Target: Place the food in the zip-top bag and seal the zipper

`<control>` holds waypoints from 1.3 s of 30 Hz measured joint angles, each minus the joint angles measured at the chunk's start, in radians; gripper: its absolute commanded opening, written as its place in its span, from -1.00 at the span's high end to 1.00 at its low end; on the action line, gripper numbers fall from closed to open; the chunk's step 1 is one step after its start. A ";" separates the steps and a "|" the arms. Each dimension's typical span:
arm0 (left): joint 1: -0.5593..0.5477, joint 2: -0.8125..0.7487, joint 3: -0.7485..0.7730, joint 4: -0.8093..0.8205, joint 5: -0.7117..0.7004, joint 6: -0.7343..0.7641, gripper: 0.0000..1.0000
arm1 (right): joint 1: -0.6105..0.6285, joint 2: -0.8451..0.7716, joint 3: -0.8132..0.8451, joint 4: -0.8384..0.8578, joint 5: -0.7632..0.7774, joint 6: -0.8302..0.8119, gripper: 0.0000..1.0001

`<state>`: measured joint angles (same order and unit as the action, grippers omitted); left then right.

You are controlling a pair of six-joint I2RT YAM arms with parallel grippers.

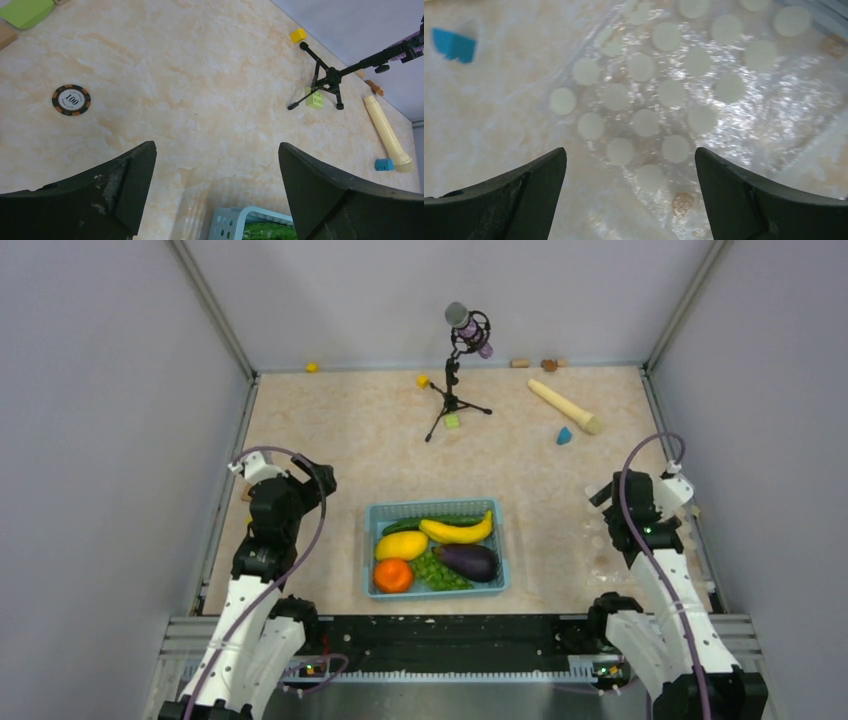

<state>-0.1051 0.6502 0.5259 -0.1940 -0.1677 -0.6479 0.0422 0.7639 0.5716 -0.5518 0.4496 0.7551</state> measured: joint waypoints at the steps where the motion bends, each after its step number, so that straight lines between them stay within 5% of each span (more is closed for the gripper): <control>1: 0.000 -0.001 0.000 0.002 -0.006 0.000 -0.94 | -0.015 0.015 0.000 -0.035 0.054 0.018 -0.98; 5: 0.000 -0.007 -0.002 0.020 -0.014 -0.001 -0.95 | -0.159 0.046 -0.001 -0.103 0.151 0.053 -0.98; 17: 0.000 0.060 -0.011 0.035 -0.028 -0.004 -0.94 | -0.711 -0.019 -0.109 -0.084 0.114 0.123 -0.95; 23: 0.000 0.045 -0.011 0.010 -0.045 -0.004 -0.94 | -0.745 -0.014 -0.275 0.008 0.051 0.143 -0.93; 32: 0.000 -0.034 -0.011 0.007 -0.067 -0.004 -0.94 | -0.747 -0.035 -0.298 0.124 -0.053 0.126 -0.79; 39: 0.000 -0.033 -0.012 0.005 -0.085 -0.004 -0.95 | -0.747 0.042 -0.299 0.232 -0.087 0.098 -0.39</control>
<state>-0.1051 0.6174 0.5140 -0.1894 -0.2523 -0.6521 -0.7052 0.8055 0.2729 -0.3202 0.3630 0.8536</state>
